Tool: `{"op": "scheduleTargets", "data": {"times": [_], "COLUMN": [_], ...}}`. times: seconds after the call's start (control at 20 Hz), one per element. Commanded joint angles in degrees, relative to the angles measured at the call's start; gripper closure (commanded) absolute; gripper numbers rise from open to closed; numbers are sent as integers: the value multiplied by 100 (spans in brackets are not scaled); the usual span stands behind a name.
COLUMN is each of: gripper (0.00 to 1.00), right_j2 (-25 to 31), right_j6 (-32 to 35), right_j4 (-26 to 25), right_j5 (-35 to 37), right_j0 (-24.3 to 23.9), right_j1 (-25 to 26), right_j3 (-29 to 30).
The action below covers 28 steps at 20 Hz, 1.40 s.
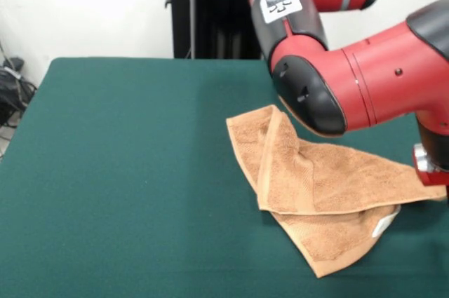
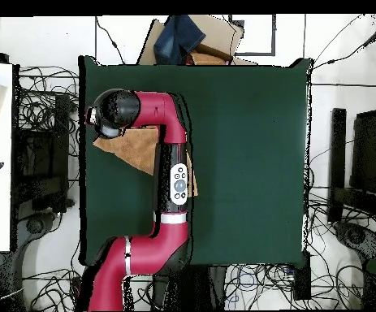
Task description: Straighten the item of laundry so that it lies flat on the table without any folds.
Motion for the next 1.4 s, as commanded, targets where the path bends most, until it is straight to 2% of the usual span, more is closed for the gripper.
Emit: {"op": "scheduleTargets", "data": {"times": [0.05, 0.25, 0.4, 0.65, 0.95, 1.4], "gripper": [100, 100, 100, 100, 100, 100], "right_j2": [200, 102, 12, 87, -57, -25], "right_j6": [-1224, -1462, -1699, -2043, -2364, -2290], "right_j4": [320, 506, 798, 978, 900, 783], "right_j5": [-58, 141, 496, 152, 290, 330], "right_j0": [-66, -177, -271, -290, -472, -481], "right_j1": [60, -41, -186, -71, -91, -169], "right_j3": [1368, 1661, 2132, 2080, 2211, 2213]}}
